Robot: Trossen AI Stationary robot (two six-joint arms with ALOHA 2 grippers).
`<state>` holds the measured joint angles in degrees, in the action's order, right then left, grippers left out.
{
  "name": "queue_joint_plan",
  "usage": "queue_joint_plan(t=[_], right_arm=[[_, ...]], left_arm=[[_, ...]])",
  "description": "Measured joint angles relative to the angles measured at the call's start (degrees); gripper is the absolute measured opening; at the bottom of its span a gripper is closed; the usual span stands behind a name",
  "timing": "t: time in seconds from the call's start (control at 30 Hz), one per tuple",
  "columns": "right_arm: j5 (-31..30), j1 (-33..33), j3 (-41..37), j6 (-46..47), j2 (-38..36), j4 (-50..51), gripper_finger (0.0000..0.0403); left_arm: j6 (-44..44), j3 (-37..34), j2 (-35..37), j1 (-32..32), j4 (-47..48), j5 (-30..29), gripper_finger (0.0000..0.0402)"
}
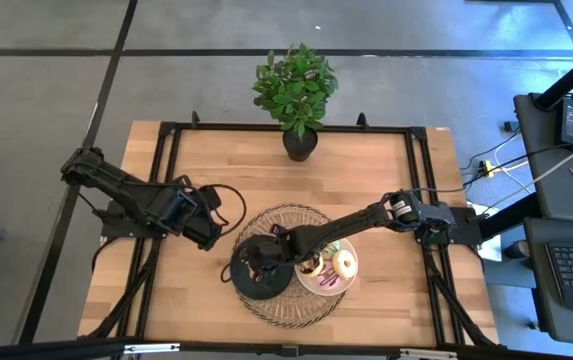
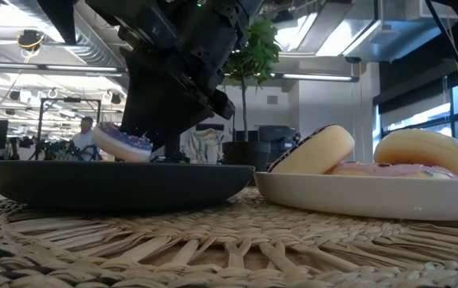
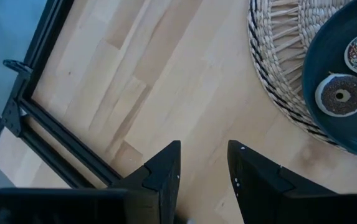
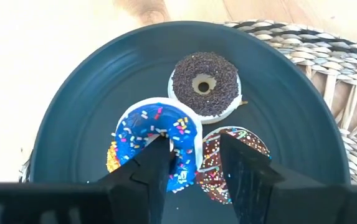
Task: Pick & Place donuts
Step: Put the small blue donut on the black plate
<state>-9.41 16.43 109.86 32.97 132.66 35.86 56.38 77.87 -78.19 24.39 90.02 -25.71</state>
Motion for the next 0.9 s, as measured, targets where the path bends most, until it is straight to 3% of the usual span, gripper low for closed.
queue_joint_plan(t=[0.13,0.33,0.6,0.73,0.9], right_arm=[[0.0,0.0,0.0,0.0,0.0,0.0,0.0144],[0.0,0.0,0.0,0.0,0.0,0.0,0.0145],[-0.1,0.0,0.0,0.0,0.0,0.0,0.0145],[-0.2,0.0,0.0,0.0,-0.1,0.0,0.0145],[-0.1,0.0,0.0,0.0,-0.1,0.0,0.0145]], left_arm=[[1.8,0.0,0.4,3.6,-0.1,-2.1,0.0127],[12.4,-0.4,4.5,13.8,-2.3,-4.6,0.0127],[17.9,-8.9,8.7,24.1,-21.8,-8.3,0.0127],[18.8,-15.9,8.7,25.4,-32.0,-9.2,0.0127],[13.4,-25.0,8.7,26.0,-45.5,-16.8,0.0127]])
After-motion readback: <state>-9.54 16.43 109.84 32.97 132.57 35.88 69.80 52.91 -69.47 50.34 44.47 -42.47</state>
